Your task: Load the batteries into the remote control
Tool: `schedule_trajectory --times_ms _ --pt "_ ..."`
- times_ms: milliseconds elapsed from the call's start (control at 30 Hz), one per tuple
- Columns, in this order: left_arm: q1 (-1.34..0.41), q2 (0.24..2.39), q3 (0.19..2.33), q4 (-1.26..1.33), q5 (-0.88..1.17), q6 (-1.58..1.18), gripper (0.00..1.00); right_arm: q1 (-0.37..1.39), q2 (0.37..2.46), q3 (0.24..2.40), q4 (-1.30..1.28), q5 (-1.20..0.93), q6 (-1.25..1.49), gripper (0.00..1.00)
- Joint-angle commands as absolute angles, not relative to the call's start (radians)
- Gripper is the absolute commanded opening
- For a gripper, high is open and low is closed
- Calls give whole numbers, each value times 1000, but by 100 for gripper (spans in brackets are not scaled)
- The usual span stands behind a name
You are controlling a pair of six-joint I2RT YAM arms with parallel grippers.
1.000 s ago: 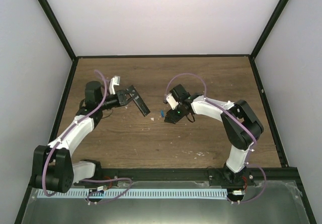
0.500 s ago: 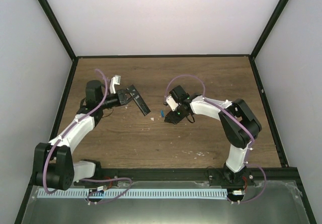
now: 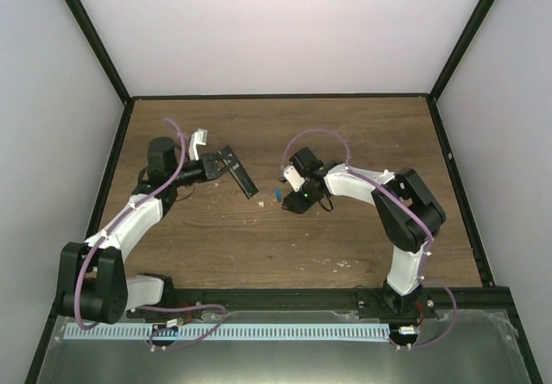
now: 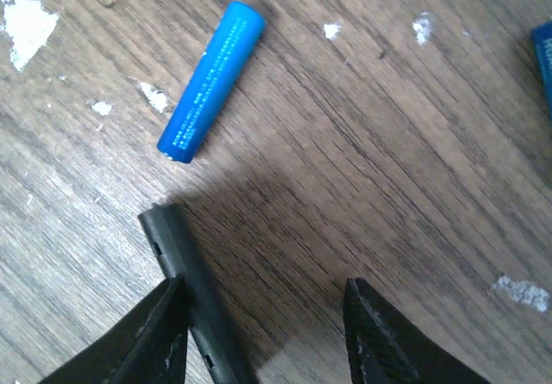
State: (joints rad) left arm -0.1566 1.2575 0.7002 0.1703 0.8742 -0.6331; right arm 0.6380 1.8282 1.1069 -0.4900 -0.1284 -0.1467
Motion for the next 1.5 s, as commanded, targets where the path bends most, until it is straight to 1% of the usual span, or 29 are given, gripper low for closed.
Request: schedule_trajectory --times_ms 0,67,133,267,300,467,700,767,967,1167,1400,1467 --pt "-152 1270 739 196 889 -633 0 638 1861 1151 -506 -150 -171 36" --pt "-152 1272 742 196 887 -634 0 638 1870 1157 -513 -164 -176 24" --pt "-152 1273 744 195 886 -632 0 638 1877 1161 -519 -178 -181 14" --pt "-150 1276 745 192 885 -630 0 638 1865 1153 -519 -174 -181 2" --pt "-150 1278 746 191 885 -631 0 638 1857 1149 -521 -165 -181 1" --pt "-145 1266 754 176 858 -632 0 638 1788 1122 -536 -42 -163 1" --pt "-138 1229 776 118 790 -607 0 639 1689 1082 -589 354 -61 1" --pt "-134 1227 777 115 786 -609 0 639 1696 1066 -599 453 -34 1" --pt "-127 1230 778 112 785 -611 0 643 1795 1029 -599 620 10 1" --pt "-124 1227 774 113 784 -617 0 654 1854 1008 -572 716 39 1" --pt "-123 1232 780 118 785 -624 0 670 1872 999 -552 716 35 1" --pt "-123 1235 782 117 785 -624 0 682 1877 999 -555 711 37 2"
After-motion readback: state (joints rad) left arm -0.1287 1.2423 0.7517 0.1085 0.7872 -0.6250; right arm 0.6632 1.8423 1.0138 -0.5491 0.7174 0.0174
